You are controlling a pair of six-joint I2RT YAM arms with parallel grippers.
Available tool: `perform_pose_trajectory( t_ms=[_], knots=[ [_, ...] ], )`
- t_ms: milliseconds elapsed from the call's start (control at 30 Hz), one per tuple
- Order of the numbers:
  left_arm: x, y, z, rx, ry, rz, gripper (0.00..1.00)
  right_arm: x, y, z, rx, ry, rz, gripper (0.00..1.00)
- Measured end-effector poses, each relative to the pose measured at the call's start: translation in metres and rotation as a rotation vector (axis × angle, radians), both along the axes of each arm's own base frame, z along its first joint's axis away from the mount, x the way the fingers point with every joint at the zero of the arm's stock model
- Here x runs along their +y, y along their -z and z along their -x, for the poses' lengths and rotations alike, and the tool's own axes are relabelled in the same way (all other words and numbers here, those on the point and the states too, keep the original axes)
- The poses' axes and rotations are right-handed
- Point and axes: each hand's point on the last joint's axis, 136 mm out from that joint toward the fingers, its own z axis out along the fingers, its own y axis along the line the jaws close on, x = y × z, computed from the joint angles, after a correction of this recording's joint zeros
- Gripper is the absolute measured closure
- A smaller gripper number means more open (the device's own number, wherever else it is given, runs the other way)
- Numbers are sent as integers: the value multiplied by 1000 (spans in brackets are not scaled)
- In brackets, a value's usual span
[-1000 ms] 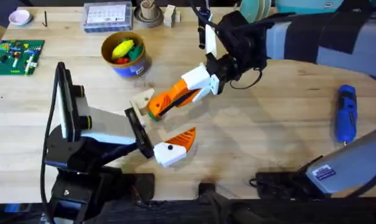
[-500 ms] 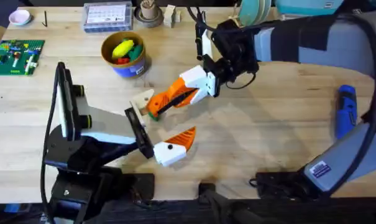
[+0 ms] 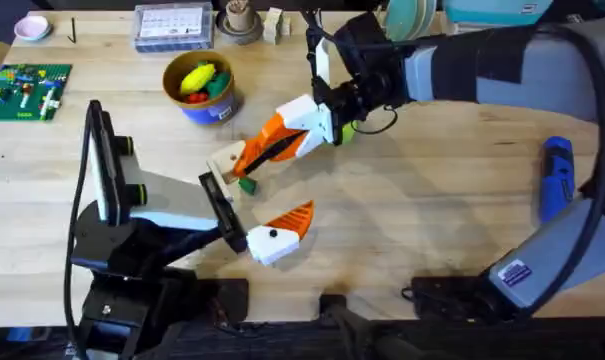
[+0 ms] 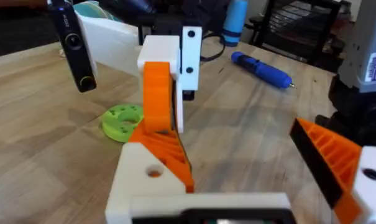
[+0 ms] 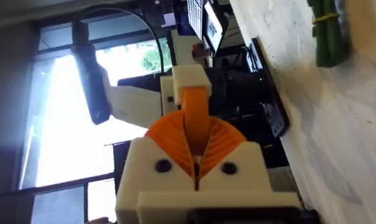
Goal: Pick up the gripper from the table and insert it into the empty holder that is missing its gripper. Then pick up a screw, insert it into the mounting hole, and use the screwdriver to tighten it. Finally, clean up the table by picking up the vegetable and placing it into the bucket.
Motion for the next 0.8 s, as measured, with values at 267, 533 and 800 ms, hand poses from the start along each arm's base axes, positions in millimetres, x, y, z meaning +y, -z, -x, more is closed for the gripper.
perform_pose_trajectory(
  t_ms=[267,533,800],
  knots=[
    [2,0,-4,6,-25,3,8,10,1,7,-5,-19,13,993],
    [2,0,-4,11,-25,6,8,13,2,11,-6,-31,16,993],
    [5,0,-7,14,-49,6,8,19,1,13,-35,-40,9,994]
  ],
)
